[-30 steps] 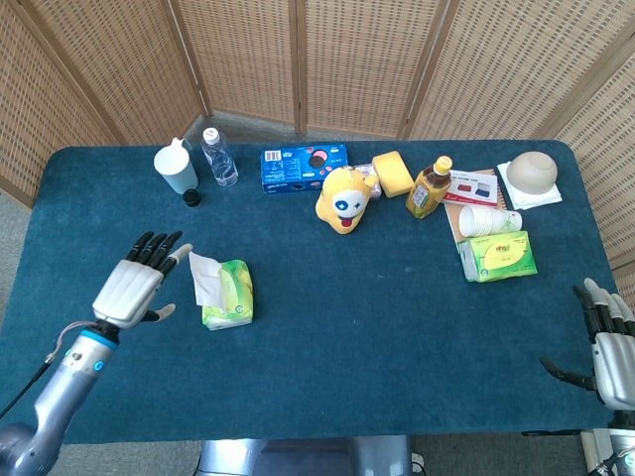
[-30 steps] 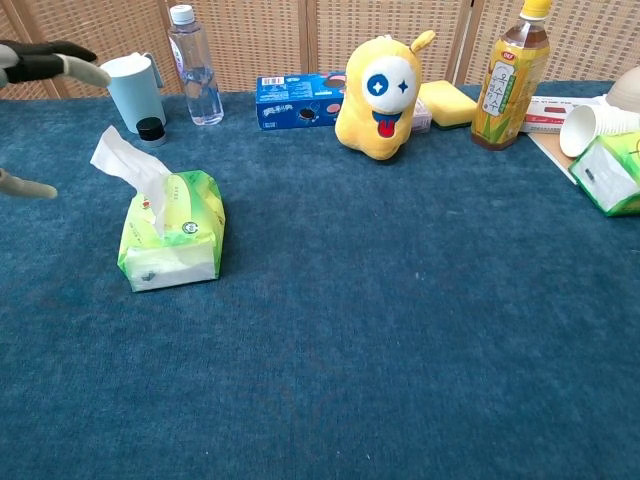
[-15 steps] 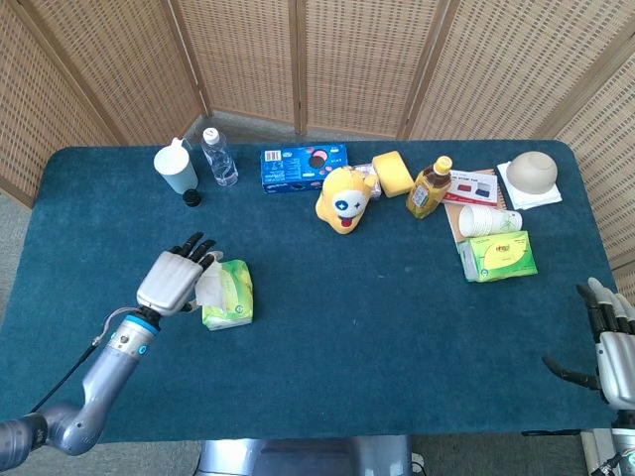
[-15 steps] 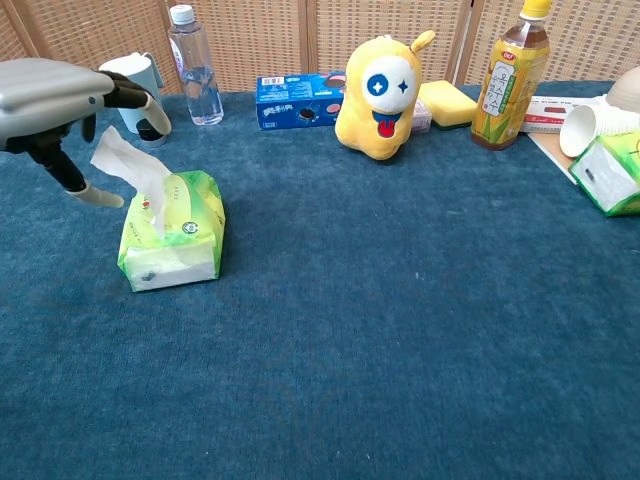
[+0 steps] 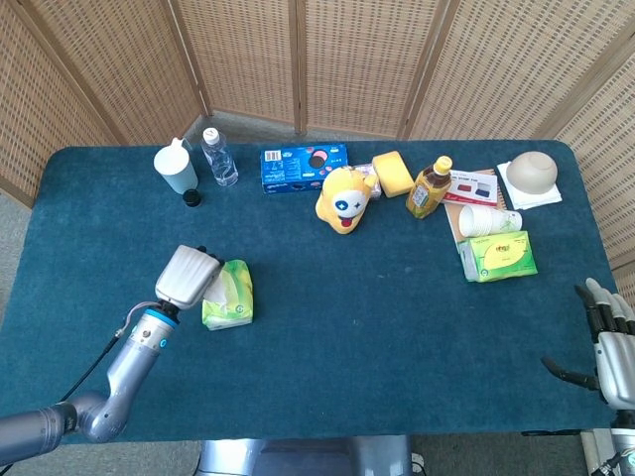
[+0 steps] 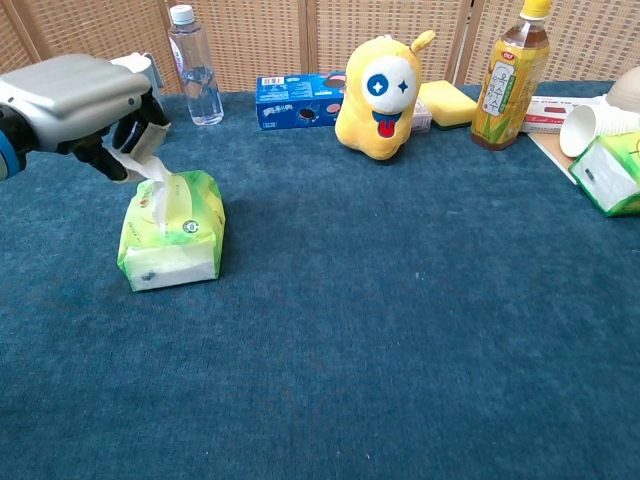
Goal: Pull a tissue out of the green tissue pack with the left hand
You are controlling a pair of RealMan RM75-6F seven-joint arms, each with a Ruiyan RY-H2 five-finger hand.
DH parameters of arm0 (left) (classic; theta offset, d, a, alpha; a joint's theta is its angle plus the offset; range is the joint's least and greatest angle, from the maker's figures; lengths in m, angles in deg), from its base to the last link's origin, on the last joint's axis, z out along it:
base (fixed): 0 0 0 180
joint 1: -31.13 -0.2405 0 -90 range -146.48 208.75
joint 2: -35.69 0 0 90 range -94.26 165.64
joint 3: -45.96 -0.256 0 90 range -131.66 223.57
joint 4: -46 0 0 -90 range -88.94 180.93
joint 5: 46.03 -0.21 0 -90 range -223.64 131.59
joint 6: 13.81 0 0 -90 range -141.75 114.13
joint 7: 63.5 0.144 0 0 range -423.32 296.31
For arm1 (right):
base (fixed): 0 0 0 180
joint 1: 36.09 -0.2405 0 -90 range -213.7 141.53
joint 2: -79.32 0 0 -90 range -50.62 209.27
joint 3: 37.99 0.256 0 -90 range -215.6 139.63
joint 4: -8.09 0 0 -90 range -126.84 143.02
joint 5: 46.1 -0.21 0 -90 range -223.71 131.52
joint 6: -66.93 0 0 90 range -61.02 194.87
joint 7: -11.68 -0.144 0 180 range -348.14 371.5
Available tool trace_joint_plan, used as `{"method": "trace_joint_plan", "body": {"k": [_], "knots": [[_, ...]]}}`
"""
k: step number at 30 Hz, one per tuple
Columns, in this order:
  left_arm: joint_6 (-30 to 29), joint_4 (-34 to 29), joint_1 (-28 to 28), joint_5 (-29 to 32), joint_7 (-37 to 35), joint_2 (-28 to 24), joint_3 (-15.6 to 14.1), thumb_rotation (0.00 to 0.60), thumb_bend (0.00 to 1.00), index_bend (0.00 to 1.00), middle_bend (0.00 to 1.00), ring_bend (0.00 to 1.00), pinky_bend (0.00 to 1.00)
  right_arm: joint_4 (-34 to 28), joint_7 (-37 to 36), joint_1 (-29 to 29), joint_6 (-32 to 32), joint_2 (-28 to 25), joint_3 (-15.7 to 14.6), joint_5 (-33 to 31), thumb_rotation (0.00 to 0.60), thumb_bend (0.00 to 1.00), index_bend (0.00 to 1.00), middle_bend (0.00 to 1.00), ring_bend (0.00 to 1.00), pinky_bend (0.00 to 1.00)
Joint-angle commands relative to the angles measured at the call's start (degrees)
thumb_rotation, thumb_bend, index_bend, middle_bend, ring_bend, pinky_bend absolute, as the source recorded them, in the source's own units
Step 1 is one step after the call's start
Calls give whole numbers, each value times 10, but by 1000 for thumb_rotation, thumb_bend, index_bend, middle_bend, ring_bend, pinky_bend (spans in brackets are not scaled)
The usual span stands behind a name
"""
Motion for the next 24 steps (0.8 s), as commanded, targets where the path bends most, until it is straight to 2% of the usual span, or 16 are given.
{"method": "trace_joint_plan", "body": {"k": [1,9,11,17,20,24], "knots": [[-17,5,-2,-22,-3,-4,-9,600,388,759,758,638,863,0,1,0,1,0,-1,0,549,0,0,0,0,0],[-62,-37,-17,-66,-37,-49,-11,600,387,777,786,666,883,-1,2,1,-3,0,-1,2,549,0,0,0,0,0],[-122,-105,-35,-110,-66,-108,8,600,386,777,786,666,883,-2,9,0,-3,2,-2,5,549,0,0,0,0,0],[-183,-215,-65,-184,-107,-209,16,600,386,777,786,663,883,-4,24,-1,-2,9,-5,7,549,0,0,0,0,0],[-187,-251,-75,-223,-117,-239,2,600,386,777,786,661,883,-6,32,-1,-2,11,-6,9,549,0,0,0,0,0],[-166,-278,-81,-277,-149,-254,-38,600,386,776,786,657,883,-6,39,-1,-2,14,-7,10,551,0,0,0,0,0]]}}
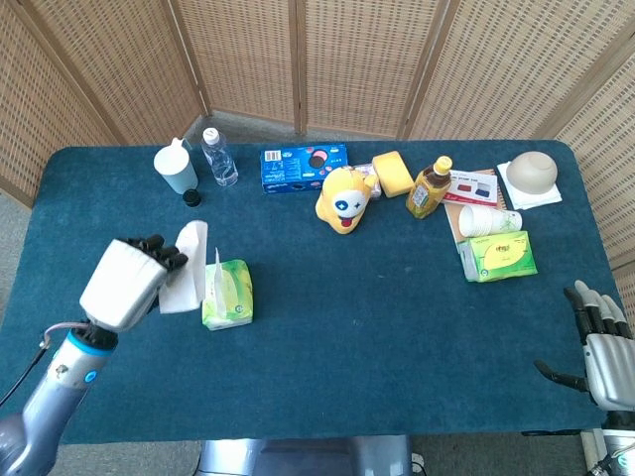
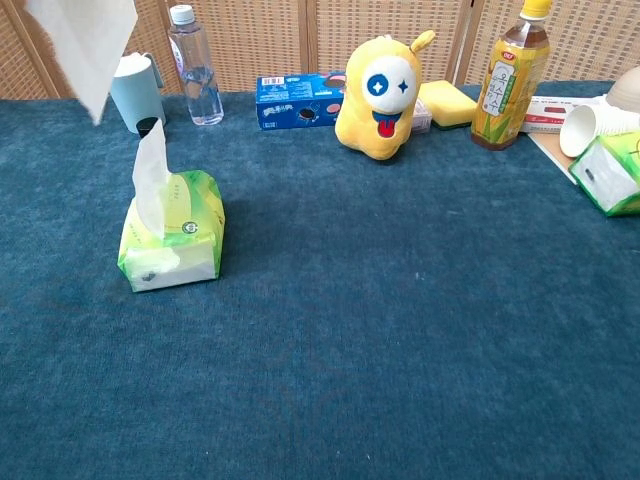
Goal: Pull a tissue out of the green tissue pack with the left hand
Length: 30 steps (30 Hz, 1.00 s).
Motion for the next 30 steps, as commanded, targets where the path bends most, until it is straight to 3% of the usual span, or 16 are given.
{"method": "trace_joint_plan", "body": {"k": [1,5,11,16,19,24,25,26,28,30], "knots": [[14,-30,-12,-52,-40,-16,-40,600,386,776,786,657,883,0,3,0,-1,1,0,0,550,0,0,0,0,0],[37,-22,-14,-98,-68,-7,-77,600,386,776,786,642,883,0,2,1,-2,1,0,-2,550,0,0,0,0,0],[74,59,-21,-142,-83,11,-130,600,384,772,786,630,883,1,0,0,0,1,1,-3,549,0,0,0,0,0],[100,143,-42,-128,-99,34,-167,600,382,767,764,595,874,1,2,0,0,1,1,-4,549,0,0,0,0,0],[118,168,-55,-100,-104,30,-182,600,382,727,659,491,769,1,1,0,0,1,1,-6,551,0,0,0,0,0],[157,182,-68,-55,-105,-5,-205,600,382,545,282,135,440,1,1,-1,5,1,1,-10,550,0,0,0,0,0],[168,180,-69,-46,-96,-14,-209,600,381,492,226,91,395,0,2,-1,5,2,1,-10,550,0,0,0,0,0],[186,172,-69,-32,-86,-26,-214,600,373,377,129,39,325,0,3,-1,5,2,1,-10,550,0,0,0,0,0],[205,155,-67,-17,-89,-41,-219,600,328,187,20,0,230,-1,5,-1,4,2,1,-9,549,0,0,0,0,0],[197,150,-68,-21,-107,-49,-219,600,244,46,0,0,184,-2,6,0,3,2,1,-9,549,0,0,0,0,0]]}}
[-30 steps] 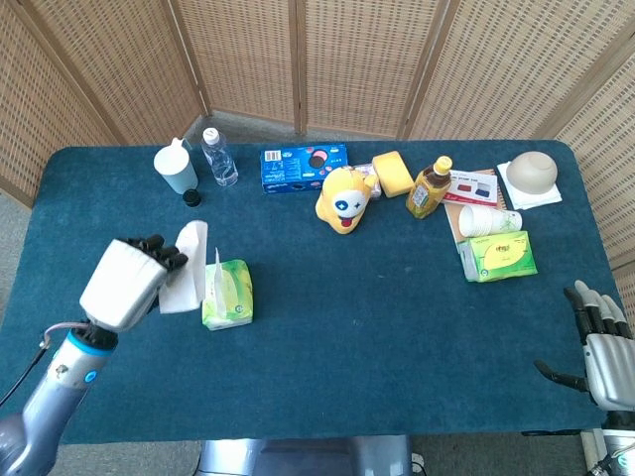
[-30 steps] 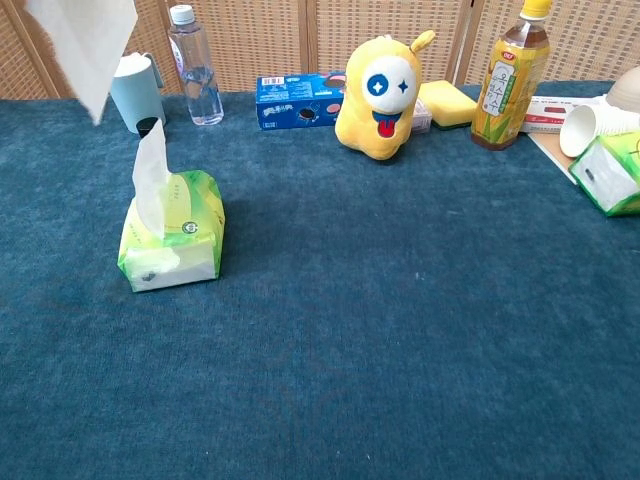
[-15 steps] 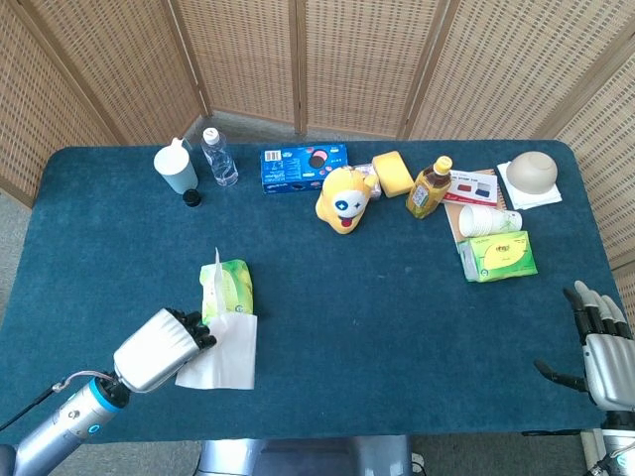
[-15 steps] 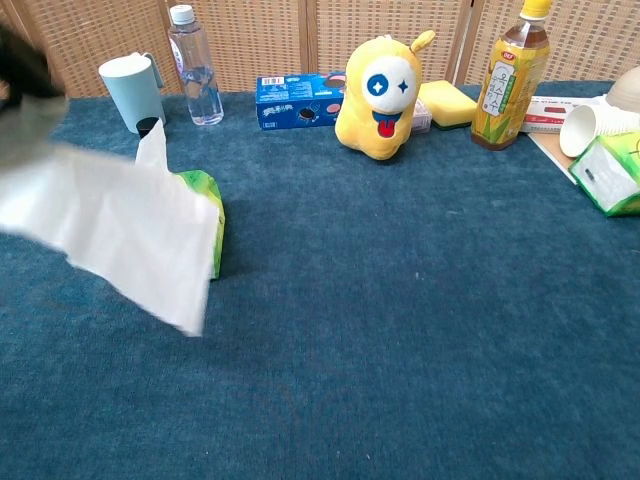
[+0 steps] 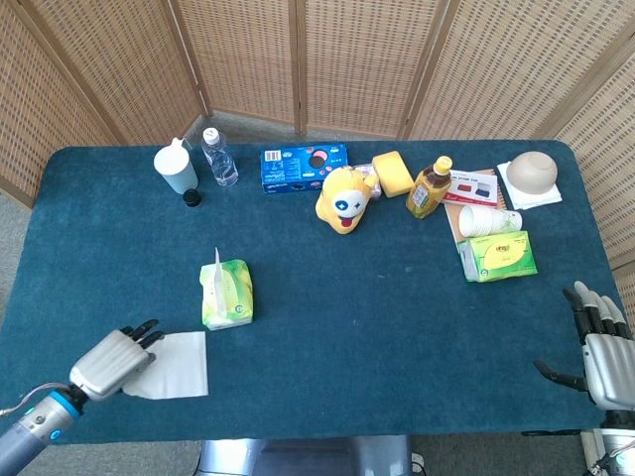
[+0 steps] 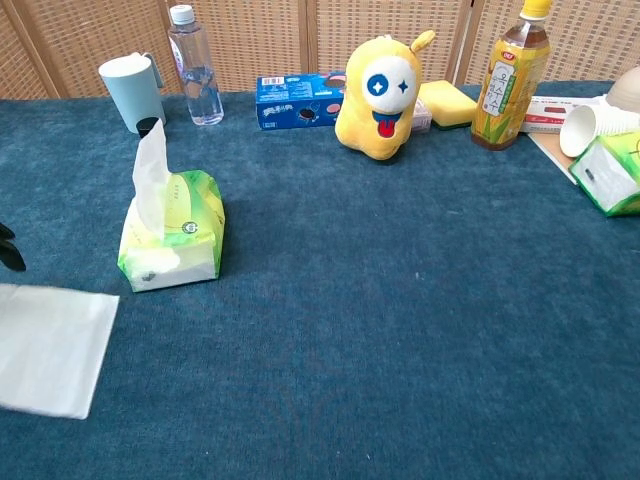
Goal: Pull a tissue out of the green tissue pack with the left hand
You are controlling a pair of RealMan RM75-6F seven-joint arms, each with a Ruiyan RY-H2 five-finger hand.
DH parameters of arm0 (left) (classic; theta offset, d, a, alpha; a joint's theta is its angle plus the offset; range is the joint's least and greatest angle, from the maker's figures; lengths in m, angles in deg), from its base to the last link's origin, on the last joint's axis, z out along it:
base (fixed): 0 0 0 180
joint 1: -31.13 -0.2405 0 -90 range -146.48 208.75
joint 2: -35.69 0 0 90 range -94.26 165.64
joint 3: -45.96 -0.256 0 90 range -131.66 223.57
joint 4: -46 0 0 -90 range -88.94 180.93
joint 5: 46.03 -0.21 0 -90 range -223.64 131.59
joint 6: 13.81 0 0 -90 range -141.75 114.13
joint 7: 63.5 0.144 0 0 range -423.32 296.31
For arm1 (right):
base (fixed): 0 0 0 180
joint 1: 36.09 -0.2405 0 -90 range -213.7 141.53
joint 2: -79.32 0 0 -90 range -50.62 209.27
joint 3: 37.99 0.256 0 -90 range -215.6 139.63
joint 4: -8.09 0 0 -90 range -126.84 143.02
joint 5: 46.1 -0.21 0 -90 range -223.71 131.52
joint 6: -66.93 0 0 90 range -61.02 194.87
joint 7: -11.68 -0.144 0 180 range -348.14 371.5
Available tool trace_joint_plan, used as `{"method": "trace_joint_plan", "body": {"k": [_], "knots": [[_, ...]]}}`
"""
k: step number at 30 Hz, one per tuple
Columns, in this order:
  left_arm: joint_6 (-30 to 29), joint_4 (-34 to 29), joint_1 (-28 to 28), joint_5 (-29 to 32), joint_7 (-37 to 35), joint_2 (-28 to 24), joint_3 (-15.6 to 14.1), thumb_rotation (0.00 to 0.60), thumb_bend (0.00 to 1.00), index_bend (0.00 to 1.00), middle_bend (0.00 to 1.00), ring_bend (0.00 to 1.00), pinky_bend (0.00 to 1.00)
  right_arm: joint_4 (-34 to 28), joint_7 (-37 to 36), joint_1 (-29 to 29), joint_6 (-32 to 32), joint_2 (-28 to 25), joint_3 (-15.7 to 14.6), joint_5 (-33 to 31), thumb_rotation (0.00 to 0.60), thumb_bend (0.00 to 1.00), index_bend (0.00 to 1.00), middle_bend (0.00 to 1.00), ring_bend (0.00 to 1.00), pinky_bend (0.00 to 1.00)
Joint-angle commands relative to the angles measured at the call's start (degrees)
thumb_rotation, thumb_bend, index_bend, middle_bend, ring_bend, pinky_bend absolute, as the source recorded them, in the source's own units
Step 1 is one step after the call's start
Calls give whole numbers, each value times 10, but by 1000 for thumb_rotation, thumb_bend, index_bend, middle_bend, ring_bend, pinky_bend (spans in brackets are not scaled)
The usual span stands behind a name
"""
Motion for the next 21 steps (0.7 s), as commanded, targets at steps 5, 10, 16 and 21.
{"method": "trace_joint_plan", "body": {"k": [5,10,16,21], "knots": [[-56,-16,-26,-12,-35,-34,-7,600,6,0,0,0,134,0,1,0,1,0,0,-2,550,0,0,0,0,0],[-133,-30,-58,-7,-38,-60,9,600,0,0,0,0,114,0,2,0,1,0,0,-1,551,0,0,0,0,0],[-203,-59,-101,64,-52,-74,48,600,0,0,0,0,114,2,7,-1,0,3,0,-1,552,0,0,0,0,0],[-221,-79,-118,143,-80,-82,84,600,0,0,0,0,114,7,15,-2,1,7,1,-3,551,0,0,0,0,0]]}}
